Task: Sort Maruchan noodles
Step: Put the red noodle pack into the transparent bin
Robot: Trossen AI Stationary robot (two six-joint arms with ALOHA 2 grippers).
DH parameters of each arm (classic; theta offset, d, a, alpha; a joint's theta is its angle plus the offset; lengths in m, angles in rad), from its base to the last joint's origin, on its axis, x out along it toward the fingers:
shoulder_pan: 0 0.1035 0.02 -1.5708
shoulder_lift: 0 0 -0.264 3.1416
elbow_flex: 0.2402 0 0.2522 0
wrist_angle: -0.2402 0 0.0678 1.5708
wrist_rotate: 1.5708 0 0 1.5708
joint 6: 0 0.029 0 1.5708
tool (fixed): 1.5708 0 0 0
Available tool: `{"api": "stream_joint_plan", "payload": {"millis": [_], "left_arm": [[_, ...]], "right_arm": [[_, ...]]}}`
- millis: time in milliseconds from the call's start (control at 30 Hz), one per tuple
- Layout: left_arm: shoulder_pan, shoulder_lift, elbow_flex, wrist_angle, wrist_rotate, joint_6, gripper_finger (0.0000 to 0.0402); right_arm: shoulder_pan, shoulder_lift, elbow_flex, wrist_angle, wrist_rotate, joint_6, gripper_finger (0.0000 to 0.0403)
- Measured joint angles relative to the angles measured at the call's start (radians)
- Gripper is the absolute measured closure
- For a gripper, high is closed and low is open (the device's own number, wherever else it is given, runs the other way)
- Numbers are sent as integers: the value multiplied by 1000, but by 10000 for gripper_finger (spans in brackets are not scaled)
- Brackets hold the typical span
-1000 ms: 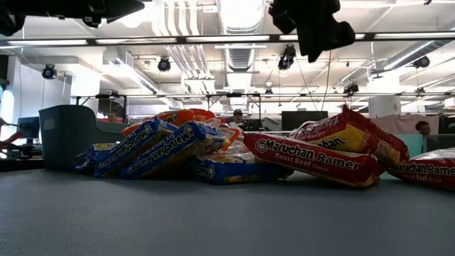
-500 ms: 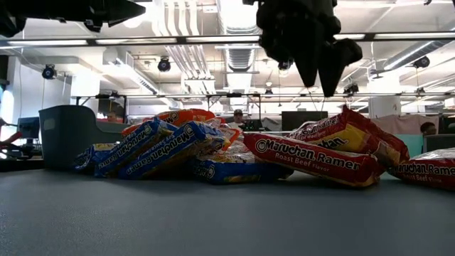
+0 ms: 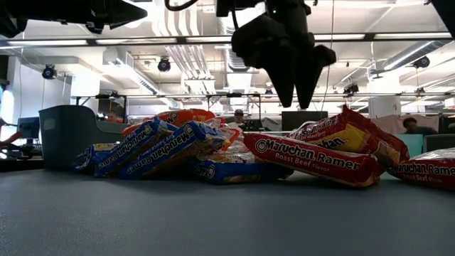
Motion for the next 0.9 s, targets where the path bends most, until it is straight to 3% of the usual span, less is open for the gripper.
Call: {"api": "stream_joint_plan", "payload": {"millis": [233,600,733,900], "left_arm": [[0,2,0,-9,0,-8,402],[0,25,0,-16,0,-8,402],[0,50,0,-16,0,-8,402],[0,86,2,-8,2,-20,402]], "right_arm": [[0,62,96,-59,28,-35,195],[-15,63,152,0,308,-206,201],[-25,63,146,80,377,-321,235],[-30,60,141,149,465,-459,311]]}}
